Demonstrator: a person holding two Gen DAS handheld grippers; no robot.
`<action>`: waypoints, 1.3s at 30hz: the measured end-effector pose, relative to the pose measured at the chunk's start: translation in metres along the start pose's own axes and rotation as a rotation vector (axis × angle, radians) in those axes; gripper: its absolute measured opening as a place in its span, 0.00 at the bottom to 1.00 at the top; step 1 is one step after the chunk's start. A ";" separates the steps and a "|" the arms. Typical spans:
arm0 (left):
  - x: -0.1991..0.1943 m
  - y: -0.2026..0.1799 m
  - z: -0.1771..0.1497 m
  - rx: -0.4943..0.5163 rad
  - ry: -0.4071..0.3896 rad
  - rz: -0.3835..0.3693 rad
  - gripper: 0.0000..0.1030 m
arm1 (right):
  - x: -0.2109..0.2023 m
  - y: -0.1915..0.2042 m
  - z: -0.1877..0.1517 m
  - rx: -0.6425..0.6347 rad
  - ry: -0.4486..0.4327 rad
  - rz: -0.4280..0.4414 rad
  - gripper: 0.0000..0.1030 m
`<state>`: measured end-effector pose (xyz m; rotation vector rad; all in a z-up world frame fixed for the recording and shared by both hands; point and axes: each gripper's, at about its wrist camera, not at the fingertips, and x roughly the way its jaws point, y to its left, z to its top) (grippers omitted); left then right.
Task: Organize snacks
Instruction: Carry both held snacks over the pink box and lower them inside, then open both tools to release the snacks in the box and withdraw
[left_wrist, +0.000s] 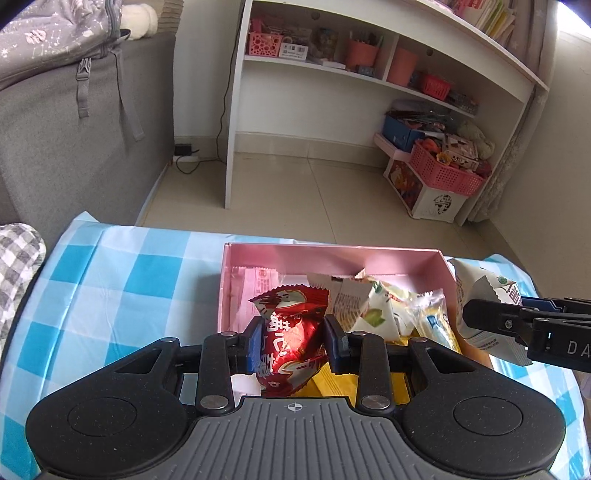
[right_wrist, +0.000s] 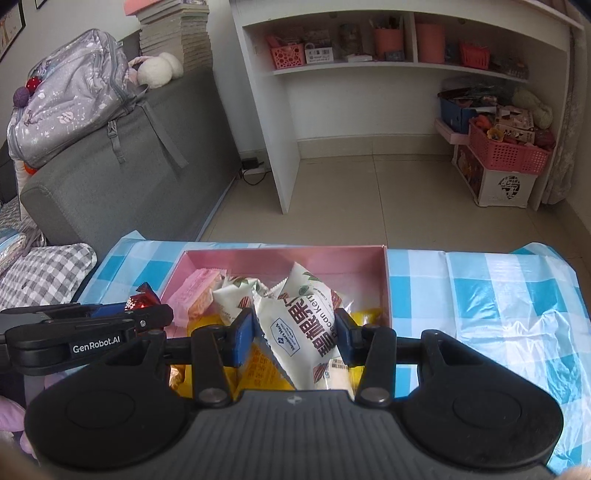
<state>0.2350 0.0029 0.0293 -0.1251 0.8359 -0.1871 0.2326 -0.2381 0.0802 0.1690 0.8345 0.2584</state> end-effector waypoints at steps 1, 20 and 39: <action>0.008 0.002 0.003 -0.011 0.003 -0.001 0.30 | 0.006 -0.001 0.003 0.003 0.000 0.000 0.41; 0.048 0.019 0.014 -0.109 -0.064 -0.044 0.67 | 0.032 -0.018 0.018 0.046 -0.043 -0.045 0.63; -0.038 -0.007 -0.040 -0.021 -0.004 -0.015 0.82 | -0.031 -0.018 -0.017 0.045 0.000 -0.089 0.84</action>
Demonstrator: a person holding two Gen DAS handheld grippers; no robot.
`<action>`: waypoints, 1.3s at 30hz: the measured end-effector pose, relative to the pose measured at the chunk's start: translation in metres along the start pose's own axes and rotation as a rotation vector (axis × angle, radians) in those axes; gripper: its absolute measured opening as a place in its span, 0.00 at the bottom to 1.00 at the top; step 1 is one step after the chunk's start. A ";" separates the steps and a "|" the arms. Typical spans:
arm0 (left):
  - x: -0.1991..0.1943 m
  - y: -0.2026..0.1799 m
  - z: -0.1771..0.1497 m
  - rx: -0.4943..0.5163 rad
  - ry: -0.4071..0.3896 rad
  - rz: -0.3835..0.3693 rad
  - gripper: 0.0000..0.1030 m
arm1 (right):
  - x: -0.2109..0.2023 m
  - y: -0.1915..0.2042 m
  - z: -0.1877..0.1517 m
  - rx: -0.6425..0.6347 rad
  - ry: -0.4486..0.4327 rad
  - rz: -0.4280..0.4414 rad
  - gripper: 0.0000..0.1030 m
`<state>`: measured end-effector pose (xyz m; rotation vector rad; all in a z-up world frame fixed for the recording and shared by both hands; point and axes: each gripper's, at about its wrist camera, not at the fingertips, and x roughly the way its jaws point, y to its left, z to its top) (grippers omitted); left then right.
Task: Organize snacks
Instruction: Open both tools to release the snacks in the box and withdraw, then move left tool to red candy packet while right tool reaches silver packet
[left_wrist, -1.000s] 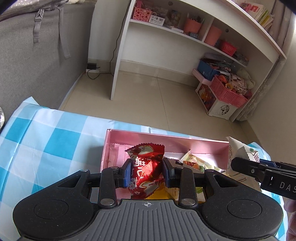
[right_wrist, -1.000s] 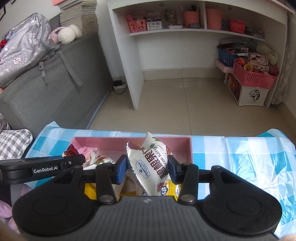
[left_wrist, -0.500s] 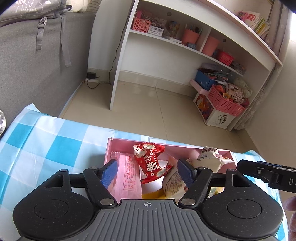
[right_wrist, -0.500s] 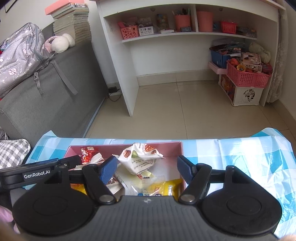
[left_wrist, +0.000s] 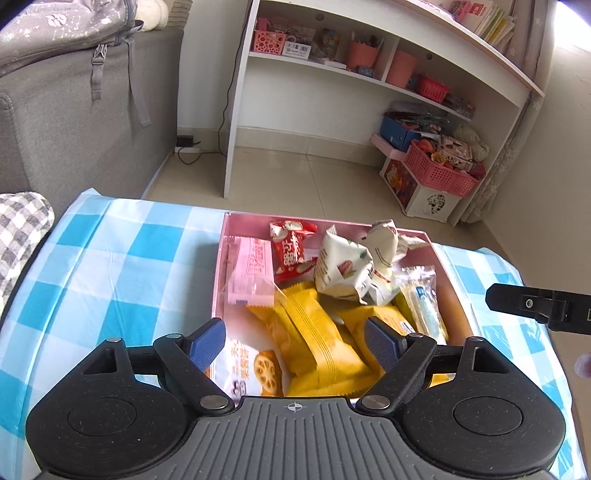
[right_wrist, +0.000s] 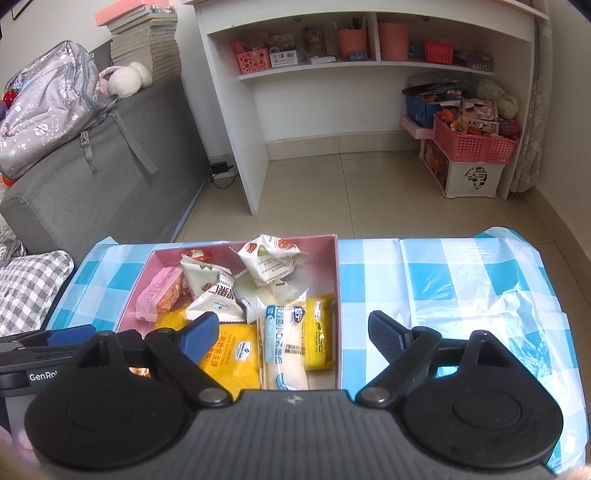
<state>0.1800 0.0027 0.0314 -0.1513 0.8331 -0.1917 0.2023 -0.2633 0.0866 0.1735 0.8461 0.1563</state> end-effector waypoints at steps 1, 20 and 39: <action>-0.005 -0.003 -0.004 0.008 0.001 0.003 0.84 | -0.003 0.000 -0.002 -0.001 0.001 -0.002 0.86; -0.047 -0.010 -0.074 0.127 0.076 0.047 0.90 | -0.036 -0.009 -0.054 0.009 0.041 -0.029 0.96; -0.011 -0.008 -0.100 0.401 -0.034 -0.051 0.92 | -0.021 -0.056 -0.081 -0.004 0.157 -0.153 0.97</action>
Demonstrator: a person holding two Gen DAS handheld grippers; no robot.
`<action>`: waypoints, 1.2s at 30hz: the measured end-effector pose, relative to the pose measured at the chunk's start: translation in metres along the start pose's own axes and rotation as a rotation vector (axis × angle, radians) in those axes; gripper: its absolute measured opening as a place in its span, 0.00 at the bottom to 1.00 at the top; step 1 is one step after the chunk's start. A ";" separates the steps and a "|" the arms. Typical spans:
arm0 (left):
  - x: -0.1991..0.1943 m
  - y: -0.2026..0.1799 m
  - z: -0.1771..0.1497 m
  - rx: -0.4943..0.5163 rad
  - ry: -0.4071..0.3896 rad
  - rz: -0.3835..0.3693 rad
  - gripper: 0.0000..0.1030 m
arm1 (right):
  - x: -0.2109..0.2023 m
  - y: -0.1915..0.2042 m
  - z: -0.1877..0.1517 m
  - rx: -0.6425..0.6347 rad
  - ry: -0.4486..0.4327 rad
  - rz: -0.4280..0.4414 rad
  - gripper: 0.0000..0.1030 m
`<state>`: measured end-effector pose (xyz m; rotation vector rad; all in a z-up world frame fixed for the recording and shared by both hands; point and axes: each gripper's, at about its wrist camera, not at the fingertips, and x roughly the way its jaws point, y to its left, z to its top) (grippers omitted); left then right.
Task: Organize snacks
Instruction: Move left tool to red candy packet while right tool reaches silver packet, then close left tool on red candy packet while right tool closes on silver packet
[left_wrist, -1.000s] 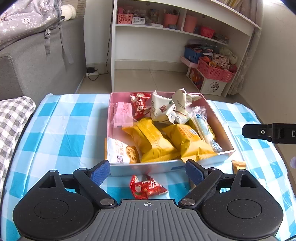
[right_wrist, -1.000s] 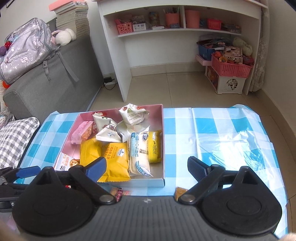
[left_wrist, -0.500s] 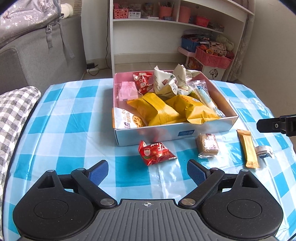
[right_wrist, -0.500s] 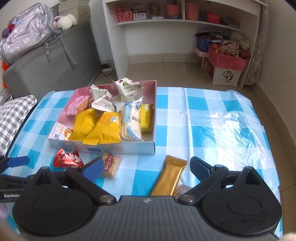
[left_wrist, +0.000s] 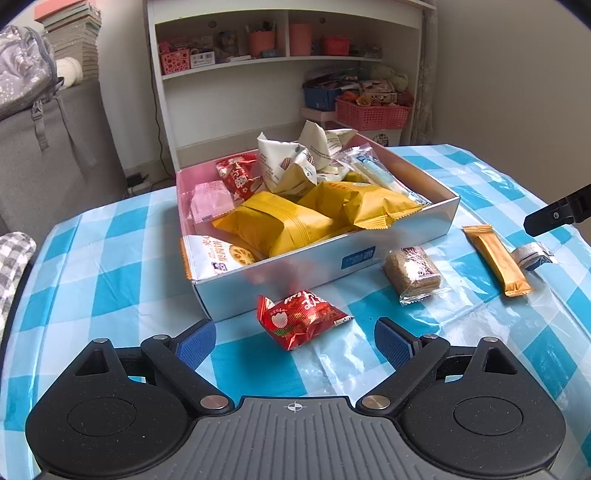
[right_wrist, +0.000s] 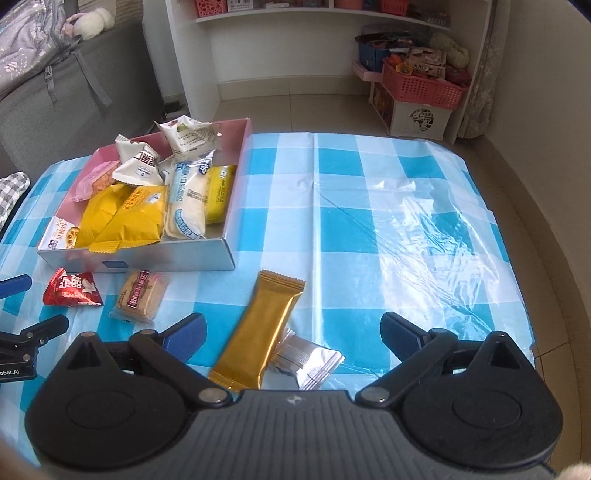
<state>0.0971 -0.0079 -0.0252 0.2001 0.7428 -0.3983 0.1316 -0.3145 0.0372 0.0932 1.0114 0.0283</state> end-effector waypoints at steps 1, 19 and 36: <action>0.001 -0.001 0.001 0.010 -0.006 -0.004 0.92 | 0.002 -0.003 -0.001 0.009 0.008 0.000 0.96; 0.021 -0.027 0.011 0.108 0.043 -0.028 0.66 | 0.032 -0.022 -0.009 0.090 0.151 0.057 0.58; 0.024 -0.027 0.010 0.096 0.083 -0.047 0.61 | 0.033 -0.012 -0.008 0.059 0.158 0.086 0.23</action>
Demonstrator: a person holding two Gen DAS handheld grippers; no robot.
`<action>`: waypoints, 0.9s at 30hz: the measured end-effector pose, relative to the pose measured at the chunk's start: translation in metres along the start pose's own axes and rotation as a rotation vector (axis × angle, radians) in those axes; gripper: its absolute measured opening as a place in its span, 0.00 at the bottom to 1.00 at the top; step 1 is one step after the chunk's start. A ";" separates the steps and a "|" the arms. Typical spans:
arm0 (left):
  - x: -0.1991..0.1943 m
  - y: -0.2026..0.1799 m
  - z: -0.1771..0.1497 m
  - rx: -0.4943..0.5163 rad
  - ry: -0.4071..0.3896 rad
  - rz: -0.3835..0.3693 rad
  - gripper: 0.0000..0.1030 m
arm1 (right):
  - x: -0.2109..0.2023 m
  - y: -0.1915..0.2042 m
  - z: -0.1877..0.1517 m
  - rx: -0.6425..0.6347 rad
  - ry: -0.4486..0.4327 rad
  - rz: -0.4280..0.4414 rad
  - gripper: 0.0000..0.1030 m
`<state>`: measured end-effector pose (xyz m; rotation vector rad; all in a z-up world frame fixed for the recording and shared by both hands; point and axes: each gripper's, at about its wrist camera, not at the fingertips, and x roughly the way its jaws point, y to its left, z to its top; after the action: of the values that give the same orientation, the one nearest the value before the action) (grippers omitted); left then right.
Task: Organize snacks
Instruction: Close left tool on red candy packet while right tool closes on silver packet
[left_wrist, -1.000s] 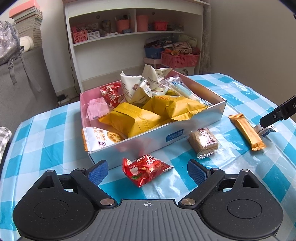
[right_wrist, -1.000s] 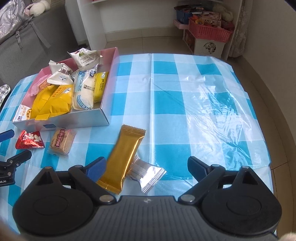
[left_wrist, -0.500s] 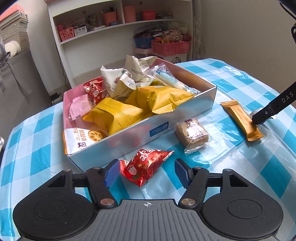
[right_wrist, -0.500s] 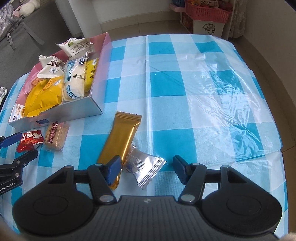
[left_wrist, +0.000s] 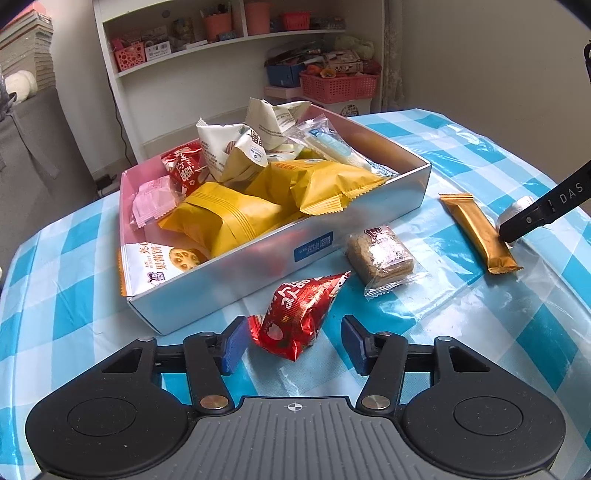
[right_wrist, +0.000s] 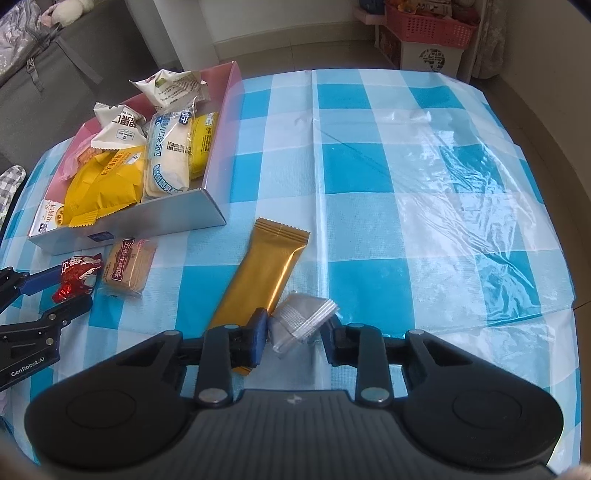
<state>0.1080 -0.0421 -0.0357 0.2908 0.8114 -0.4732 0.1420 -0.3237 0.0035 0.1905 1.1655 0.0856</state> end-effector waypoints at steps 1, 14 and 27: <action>-0.001 -0.001 0.000 0.002 -0.009 0.007 0.69 | 0.000 0.001 0.000 -0.006 -0.001 0.000 0.23; 0.000 -0.016 0.014 0.024 -0.053 -0.023 0.71 | -0.014 0.016 0.001 -0.048 -0.039 0.026 0.20; 0.000 -0.009 0.016 -0.040 0.048 0.019 0.25 | -0.027 0.013 0.005 -0.009 -0.084 0.058 0.20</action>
<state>0.1134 -0.0571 -0.0259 0.2735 0.8633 -0.4335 0.1361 -0.3161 0.0322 0.2179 1.0761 0.1332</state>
